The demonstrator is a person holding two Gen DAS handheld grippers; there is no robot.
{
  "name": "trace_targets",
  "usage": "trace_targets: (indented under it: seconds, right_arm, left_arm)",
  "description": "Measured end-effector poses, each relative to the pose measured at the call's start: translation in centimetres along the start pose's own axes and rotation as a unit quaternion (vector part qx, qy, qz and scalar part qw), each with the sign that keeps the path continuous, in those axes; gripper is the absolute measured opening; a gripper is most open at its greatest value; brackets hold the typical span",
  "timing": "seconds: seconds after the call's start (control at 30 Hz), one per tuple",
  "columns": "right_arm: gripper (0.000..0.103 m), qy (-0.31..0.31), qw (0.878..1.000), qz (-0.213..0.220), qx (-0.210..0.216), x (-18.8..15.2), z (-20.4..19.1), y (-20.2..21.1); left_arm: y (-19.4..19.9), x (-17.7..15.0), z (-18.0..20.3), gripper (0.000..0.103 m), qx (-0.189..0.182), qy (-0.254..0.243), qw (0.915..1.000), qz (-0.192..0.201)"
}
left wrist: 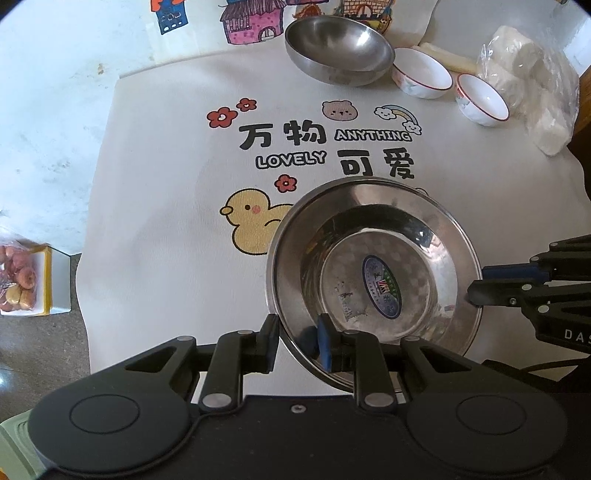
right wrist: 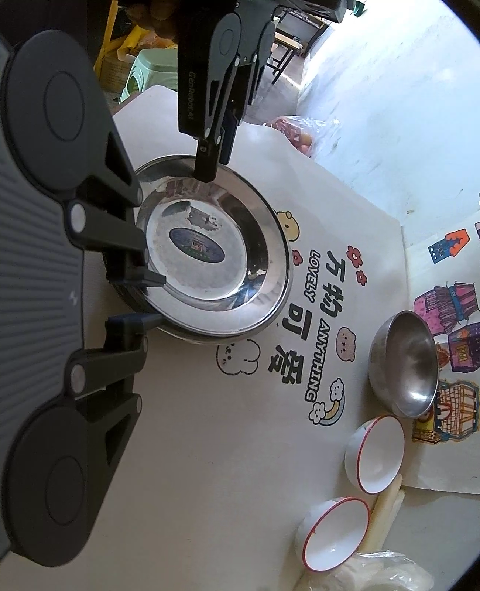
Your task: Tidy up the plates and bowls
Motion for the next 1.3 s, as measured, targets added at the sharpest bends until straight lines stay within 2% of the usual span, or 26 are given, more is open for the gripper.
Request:
trace_targets:
  seconds: [0.27,0.5,0.63,0.67,0.8,0.83,1.03,1.3]
  right_arm:
    - [0.018,0.004,1.0,-0.001,0.011,0.2,-0.5,-0.1]
    - [0.021,-0.009,1.0,0.005,0.001,0.2,0.0,0.3]
    - [0.024,-0.015,1.0,0.018,-0.007,0.2,0.2,0.8]
    - [0.027,-0.018,1.0,0.02,-0.009,0.3,0.3,0.9]
    - [0.039,-0.032,0.999,0.031,-0.019,0.4,0.8,1.2]
    - [0.045,-0.036,0.999,0.034,-0.023,0.5,0.9,1.3]
    - [0.072,-0.061,0.996,0.044,-0.038,0.5,1.7,1.6]
    - [0.099,-0.104,0.992,0.052,-0.05,0.4,2.8,1.5]
  left_arm:
    - [0.1,0.2,0.4,0.023,-0.017,-0.011,0.9998,-0.002]
    - [0.3,0.5,-0.2,0.024,-0.017,0.005,0.9998,0.002]
    - [0.8,0.8,-0.5,0.039,-0.021,0.015,0.9996,0.011]
    - [0.9,0.9,-0.6,0.042,-0.021,0.017,0.9995,0.014]
    - [1.3,1.4,-1.1,0.07,-0.019,0.03,0.999,0.029]
    - [1.4,1.6,-1.2,0.077,-0.019,0.033,0.9988,0.032]
    - [1.3,2.5,-1.8,0.098,-0.015,0.05,0.998,0.036]
    - [0.9,3.6,-2.4,0.102,-0.019,0.06,0.9973,0.039]
Point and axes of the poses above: each gripper's, at about its wrist camera, not at the fingertips, and y roughly against the way its jaws point, z to its right, x to its top, the point moved 5 cm from there along -y, roughly the way its jaws point, and after that the axes turned 14 degrees about y, right-handed, at the moved point
